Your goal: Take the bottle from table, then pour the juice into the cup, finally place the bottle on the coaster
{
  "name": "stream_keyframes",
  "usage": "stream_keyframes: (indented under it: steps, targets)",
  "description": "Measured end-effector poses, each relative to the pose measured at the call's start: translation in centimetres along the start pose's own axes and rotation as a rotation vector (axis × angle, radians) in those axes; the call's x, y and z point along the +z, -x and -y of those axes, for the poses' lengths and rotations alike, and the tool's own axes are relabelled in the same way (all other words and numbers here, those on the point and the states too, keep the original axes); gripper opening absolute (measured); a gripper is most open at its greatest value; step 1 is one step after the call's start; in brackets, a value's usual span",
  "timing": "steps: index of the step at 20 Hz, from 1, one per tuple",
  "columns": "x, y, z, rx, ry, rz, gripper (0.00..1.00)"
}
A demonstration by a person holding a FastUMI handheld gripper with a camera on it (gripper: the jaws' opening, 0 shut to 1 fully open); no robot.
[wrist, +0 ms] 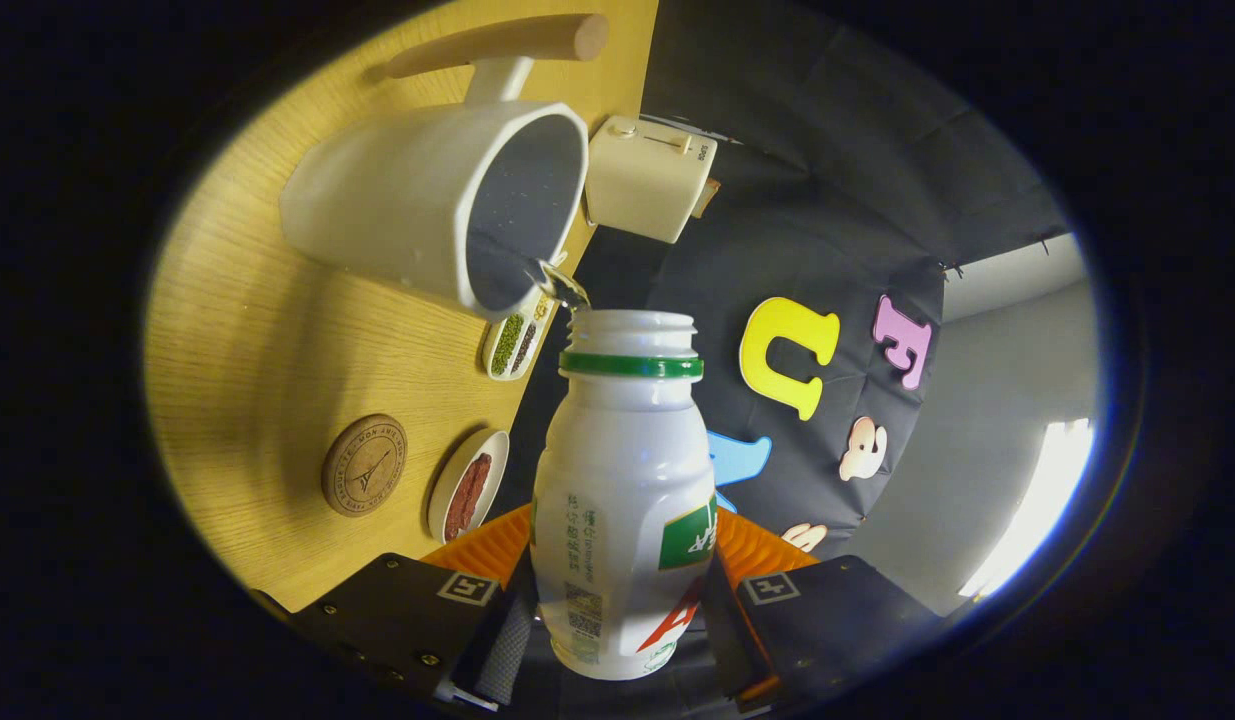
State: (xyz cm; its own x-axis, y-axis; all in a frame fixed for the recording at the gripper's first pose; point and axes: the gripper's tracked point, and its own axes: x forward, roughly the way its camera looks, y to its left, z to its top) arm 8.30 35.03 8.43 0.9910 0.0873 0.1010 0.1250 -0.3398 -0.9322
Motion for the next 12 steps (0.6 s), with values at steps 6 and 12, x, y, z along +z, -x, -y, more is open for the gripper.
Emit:
stream_keyframes:
  steps: [6,12]
  targets:
    - [-0.25,-0.11,0.4,0.003,0.031,-0.001,0.74]
    - [-0.13,-0.04,1.03,-0.027,0.096,0.01,0.74]
